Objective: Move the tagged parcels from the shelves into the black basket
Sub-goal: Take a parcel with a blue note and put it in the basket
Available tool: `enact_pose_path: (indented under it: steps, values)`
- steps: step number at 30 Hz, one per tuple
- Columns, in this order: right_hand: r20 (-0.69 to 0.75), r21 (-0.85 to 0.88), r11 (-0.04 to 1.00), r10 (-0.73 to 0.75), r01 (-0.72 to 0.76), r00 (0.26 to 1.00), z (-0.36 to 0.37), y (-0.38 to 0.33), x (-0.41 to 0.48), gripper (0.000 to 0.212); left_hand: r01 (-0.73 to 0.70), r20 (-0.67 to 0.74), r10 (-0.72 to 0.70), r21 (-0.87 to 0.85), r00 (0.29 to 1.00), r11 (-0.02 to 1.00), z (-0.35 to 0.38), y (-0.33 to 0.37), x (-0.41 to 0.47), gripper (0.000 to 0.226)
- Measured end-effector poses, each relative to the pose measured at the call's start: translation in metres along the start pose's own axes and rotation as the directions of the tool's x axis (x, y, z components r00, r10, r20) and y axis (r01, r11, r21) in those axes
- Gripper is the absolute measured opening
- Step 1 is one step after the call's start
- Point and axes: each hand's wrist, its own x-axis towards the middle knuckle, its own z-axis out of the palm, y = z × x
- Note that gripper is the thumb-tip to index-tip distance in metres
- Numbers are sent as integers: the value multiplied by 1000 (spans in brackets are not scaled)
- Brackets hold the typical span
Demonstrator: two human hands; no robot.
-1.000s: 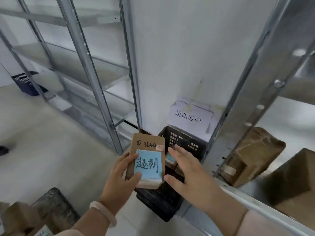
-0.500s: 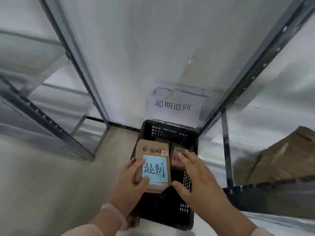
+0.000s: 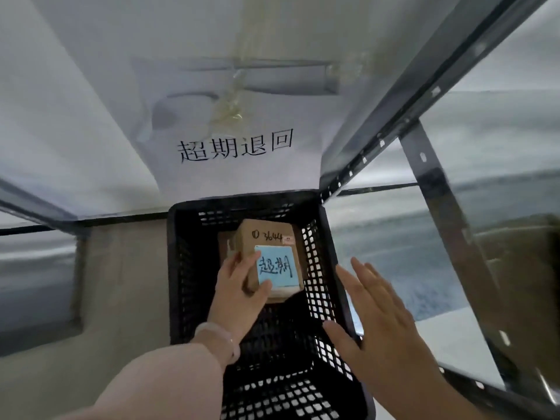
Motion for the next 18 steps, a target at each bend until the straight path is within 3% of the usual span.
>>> enact_pose_path:
  steps: [9,13,18]
  values:
    - [-106,79,991,112,-104,988,72,32,10,71,51,3,-51,19,999,999,77,-43,80,49]
    - [-129,50,996,79,-73,989,77,40,13,69,44,99,-68,227,993,973,99,-56,96,65]
    - [-28,20,995,99,-98,995,71,39,8,72,17,203,-128,472,971,881,93,-50,92,77]
